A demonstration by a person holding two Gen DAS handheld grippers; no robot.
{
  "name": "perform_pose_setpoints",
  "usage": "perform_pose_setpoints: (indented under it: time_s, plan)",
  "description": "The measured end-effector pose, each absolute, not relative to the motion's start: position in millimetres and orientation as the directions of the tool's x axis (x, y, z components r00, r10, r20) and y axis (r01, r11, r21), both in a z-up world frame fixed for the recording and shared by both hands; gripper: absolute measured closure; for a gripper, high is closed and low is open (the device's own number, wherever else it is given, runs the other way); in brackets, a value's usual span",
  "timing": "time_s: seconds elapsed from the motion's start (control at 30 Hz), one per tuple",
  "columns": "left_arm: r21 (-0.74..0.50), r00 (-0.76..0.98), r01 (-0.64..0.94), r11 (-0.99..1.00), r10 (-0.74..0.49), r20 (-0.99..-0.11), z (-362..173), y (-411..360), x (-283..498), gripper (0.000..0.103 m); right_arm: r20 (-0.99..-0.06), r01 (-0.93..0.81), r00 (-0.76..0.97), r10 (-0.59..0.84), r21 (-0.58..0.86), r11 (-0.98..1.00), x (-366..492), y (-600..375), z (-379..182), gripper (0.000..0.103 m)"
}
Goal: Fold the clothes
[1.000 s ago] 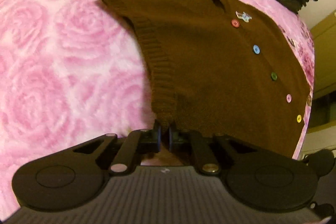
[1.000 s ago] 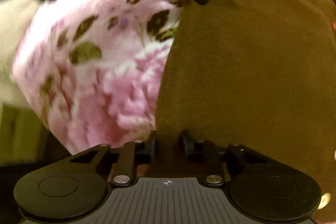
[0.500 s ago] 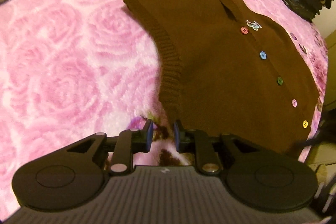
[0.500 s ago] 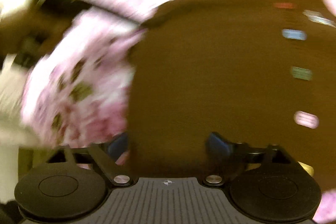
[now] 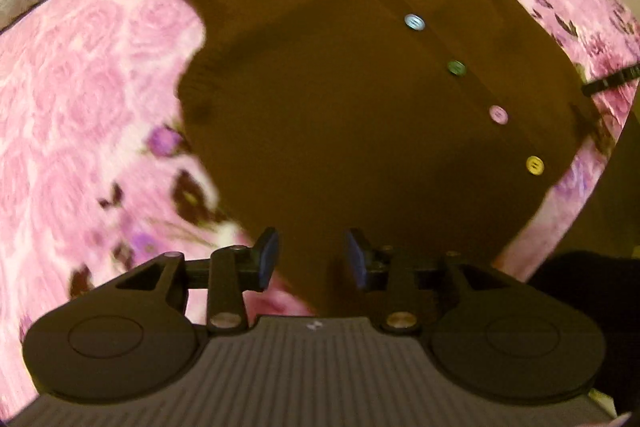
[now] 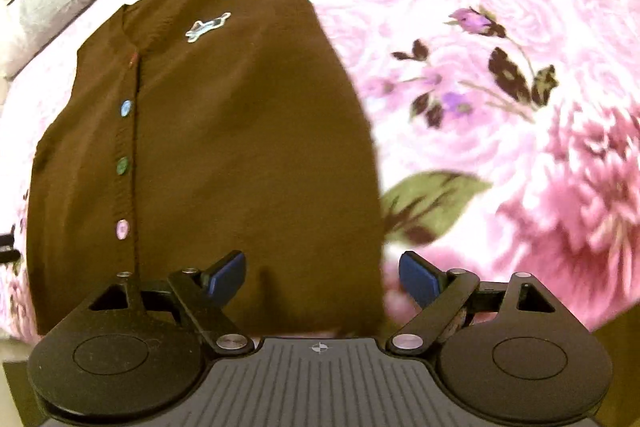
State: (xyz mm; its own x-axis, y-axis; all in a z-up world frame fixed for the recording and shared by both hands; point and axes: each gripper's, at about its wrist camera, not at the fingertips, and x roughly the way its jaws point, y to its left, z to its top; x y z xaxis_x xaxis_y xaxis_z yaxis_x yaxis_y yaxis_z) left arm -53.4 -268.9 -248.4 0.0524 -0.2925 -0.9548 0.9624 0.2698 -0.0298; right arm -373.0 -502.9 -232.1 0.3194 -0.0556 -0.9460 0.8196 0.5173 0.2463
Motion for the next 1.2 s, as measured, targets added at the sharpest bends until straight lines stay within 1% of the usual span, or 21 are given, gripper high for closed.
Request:
perform_pose_setpoints:
  time_s: [0.03,0.1,0.2,0.3,0.43,0.5,0.63,0.73,0.8,0.93,1.07,1.2]
  plan:
    - [-0.022,0.061,0.960,0.279,-0.286,-0.956,-248,-270,-65,0.061,-0.946,0.809,0.323,-0.031,0.259,0.528,-374,-512,-235,0.016]
    - [-0.012,0.069,0.954,0.300,-0.257,-0.964,-254,-273,-81,0.058,-0.945,0.784,0.328,-0.004,0.270,0.558,-371,-520,-237,0.016]
    - [0.013,0.074,0.953,0.302,-0.191,-0.979,-265,-273,-100,0.057,-0.944,0.764,0.330,0.000,0.267,0.588,-367,-514,-235,0.016]
    - [0.054,0.093,0.964,0.260,-0.141,-0.986,-274,-264,-114,0.054,-0.946,0.758,0.323,-0.012,0.251,0.601,-363,-502,-231,0.016]
    - [0.093,0.106,0.976,0.195,-0.053,-0.993,-291,-242,-119,0.053,-0.949,0.751,0.314,-0.027,0.231,0.619,-358,-486,-226,0.016]
    - [0.078,0.095,0.973,0.216,-0.069,-0.993,-290,-230,-114,0.053,-0.950,0.747,0.310,-0.035,0.220,0.627,-355,-479,-223,0.016]
    - [0.008,0.058,0.955,0.296,-0.159,-0.986,-277,-213,-98,0.052,-0.952,0.739,0.302,-0.051,0.199,0.644,-350,-463,-218,0.016]
    - [-0.027,0.035,0.955,0.296,-0.202,-0.979,-274,-203,-91,0.052,-0.951,0.730,0.301,-0.067,0.184,0.658,-343,-446,-211,0.016]
    - [-0.029,0.030,0.965,0.261,-0.220,-0.975,-272,-197,-90,0.052,-0.945,0.715,0.316,-0.079,0.183,0.674,-332,-423,-200,0.016]
    - [0.012,0.049,0.988,0.153,-0.245,-0.968,-255,-189,-86,0.051,-0.930,0.671,0.358,-0.078,0.199,0.714,-307,-371,-183,0.016]
    - [0.073,0.098,0.992,0.107,-0.249,-0.963,-237,-179,-70,0.050,-0.926,0.622,0.377,-0.021,0.237,0.746,-269,-326,-189,0.016]
    - [0.175,0.178,0.984,0.035,-0.252,-0.951,-228,-184,-54,0.051,-0.910,0.525,0.411,0.058,0.288,0.800,-244,-291,-195,0.016]
